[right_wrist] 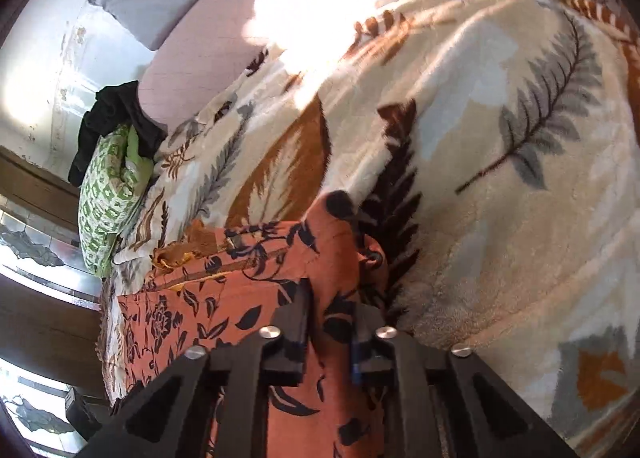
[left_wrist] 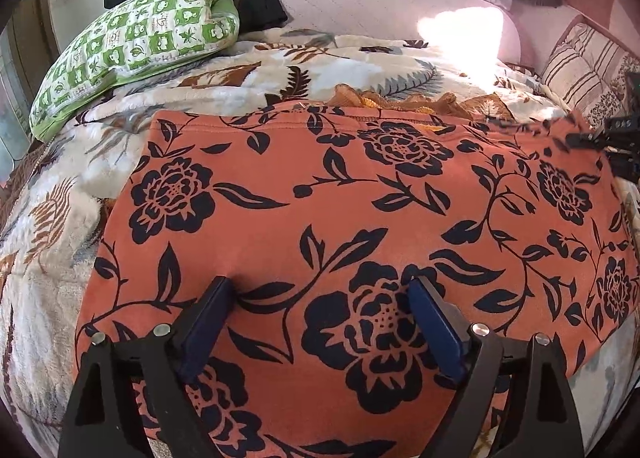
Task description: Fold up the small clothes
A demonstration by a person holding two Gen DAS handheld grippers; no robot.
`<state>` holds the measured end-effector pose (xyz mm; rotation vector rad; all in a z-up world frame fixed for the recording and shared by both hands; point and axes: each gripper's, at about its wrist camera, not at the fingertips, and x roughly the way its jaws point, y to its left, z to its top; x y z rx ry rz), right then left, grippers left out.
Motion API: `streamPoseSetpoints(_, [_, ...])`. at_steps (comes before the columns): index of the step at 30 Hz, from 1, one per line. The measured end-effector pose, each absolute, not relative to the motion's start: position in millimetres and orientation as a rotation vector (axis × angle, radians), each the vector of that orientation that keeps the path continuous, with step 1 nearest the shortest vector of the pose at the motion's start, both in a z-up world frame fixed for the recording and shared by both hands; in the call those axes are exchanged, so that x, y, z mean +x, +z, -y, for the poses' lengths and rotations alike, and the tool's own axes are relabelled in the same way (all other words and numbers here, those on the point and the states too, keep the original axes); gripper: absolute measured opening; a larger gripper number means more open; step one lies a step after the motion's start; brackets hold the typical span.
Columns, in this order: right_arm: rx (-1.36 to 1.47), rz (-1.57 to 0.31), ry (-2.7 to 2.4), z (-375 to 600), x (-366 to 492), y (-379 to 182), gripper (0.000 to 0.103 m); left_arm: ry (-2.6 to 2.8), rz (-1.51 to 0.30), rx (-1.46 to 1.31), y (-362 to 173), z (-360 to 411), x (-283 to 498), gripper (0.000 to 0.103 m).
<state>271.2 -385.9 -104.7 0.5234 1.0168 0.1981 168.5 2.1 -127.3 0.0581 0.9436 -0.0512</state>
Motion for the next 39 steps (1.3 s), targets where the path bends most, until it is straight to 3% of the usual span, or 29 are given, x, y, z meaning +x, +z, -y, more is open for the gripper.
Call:
streamPoseSetpoints(4, [0.453,-1.076,0.084,382,277,-127,0.013,-0.042,-0.944,0.067,-128,0,170,0.091])
streamPoseSetpoints(7, [0.594,-1.051,0.088,395,271,-134,0.026,-0.055,-0.967,0.059,-125,-2,171,0.091])
streamPoseSetpoints(9, [0.548,-1.020,0.080,391,259,-112,0.067,-0.066,-0.979,0.042,-119,-6,171,0.091])
streamPoseSetpoints(10, [0.516,-0.984,0.070,388,251,-97,0.082,-0.060,-0.973,0.032,-115,-9,169,0.091])
streamPoseSetpoints(16, [0.571,-0.891,0.221,372,193,-38,0.082,-0.060,-0.905,-0.014,-86,-26,143,0.091])
streamPoseSetpoints(21, [0.703,-1.008,0.391,344,185,-73,0.082,-0.061,-0.918,-0.012,-89,-34,131,0.091])
streamPoseSetpoints(26, [0.846,-1.071,0.189,395,202,-135,0.081,-0.047,-0.982,-0.008,-110,-39,140,0.091])
streamPoseSetpoints(31, [0.771,-0.994,0.309,379,223,-94,0.081,-0.026,-0.980,-0.016,-120,-46,149,0.091])
streamPoseSetpoints(37, [0.836,-1.058,0.195,398,276,-138,0.080,-0.026,-0.980,0.014,-123,-42,149,0.091])
streamPoseSetpoints(39, [0.824,-1.006,0.216,396,265,-119,0.080,-0.036,-0.968,0.001,-118,-43,146,0.091])
